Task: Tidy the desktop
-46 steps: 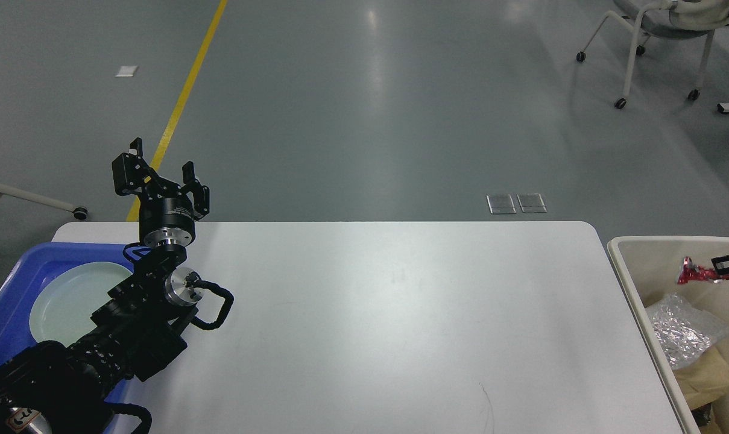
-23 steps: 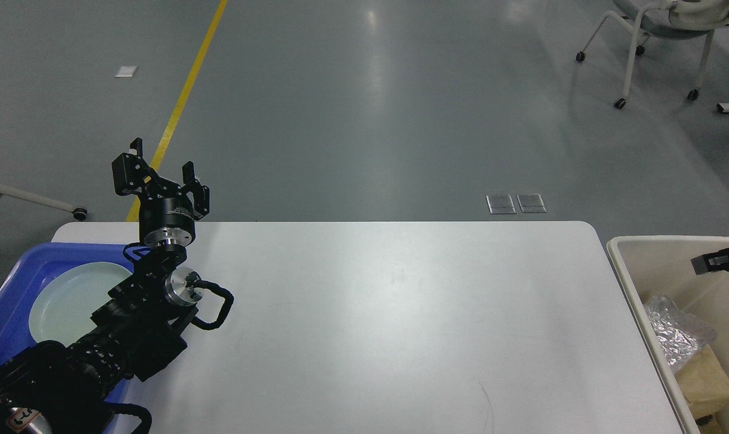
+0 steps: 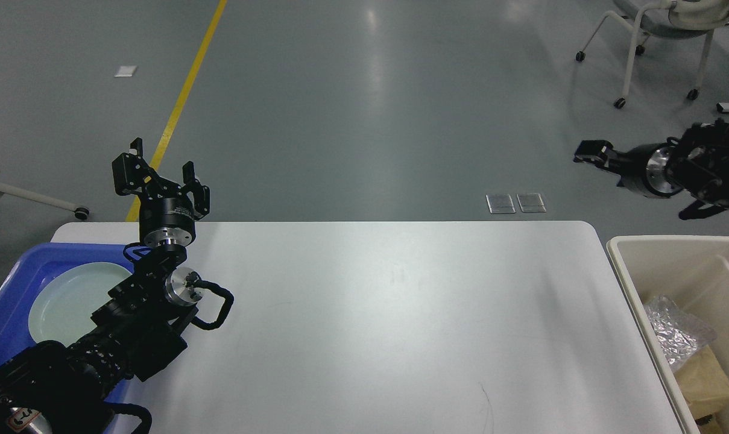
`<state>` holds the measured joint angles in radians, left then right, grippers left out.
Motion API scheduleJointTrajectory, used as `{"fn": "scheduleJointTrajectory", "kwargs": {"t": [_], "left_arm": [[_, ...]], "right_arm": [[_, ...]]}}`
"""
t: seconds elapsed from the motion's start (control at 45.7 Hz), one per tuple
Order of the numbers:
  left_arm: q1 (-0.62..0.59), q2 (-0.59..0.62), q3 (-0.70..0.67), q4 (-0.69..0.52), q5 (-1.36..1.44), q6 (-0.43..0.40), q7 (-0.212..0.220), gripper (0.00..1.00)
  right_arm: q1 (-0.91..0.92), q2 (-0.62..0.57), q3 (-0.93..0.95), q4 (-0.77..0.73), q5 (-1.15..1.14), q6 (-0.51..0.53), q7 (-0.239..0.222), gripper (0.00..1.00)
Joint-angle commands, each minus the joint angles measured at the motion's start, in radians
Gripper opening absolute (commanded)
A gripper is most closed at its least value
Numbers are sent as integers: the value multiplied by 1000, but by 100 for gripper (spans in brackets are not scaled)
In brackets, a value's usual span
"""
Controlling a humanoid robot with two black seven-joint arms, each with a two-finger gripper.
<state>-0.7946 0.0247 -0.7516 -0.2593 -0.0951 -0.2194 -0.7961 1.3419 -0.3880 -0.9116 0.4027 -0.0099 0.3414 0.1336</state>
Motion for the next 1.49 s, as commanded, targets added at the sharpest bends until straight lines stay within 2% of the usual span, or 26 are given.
{"fn": "scheduleJointTrajectory", "kwargs": {"t": [0.0, 0.131, 0.307, 0.438, 0.591, 0.92, 1.248, 1.467], "left_arm": [[0, 0, 0, 0, 0, 0, 0, 100], [0, 0, 0, 0, 0, 0, 0, 100], [0, 0, 0, 0, 0, 0, 0, 100], [0, 0, 0, 0, 0, 0, 0, 100], [0, 0, 0, 0, 0, 0, 0, 100], [0, 0, 0, 0, 0, 0, 0, 100], [0, 1, 0, 0, 0, 0, 0, 100], [0, 0, 0, 0, 0, 0, 0, 100]], "right_arm": [[-27, 92, 209, -94, 105, -30, -2, 100], [-83, 181, 454, -174, 174, -137, -2, 100], [-84, 287, 828, -186, 194, -283, -2, 100], [-89, 351, 1137, -186, 199, -323, -2, 100], [-118, 394, 1367, -185, 199, -325, 0, 100], [-136, 439, 1544, -171, 249, -306, 1, 100], [-155, 535, 1579, -183, 263, -318, 0, 100], [-155, 540, 1613, -182, 271, -318, 0, 100]]}}
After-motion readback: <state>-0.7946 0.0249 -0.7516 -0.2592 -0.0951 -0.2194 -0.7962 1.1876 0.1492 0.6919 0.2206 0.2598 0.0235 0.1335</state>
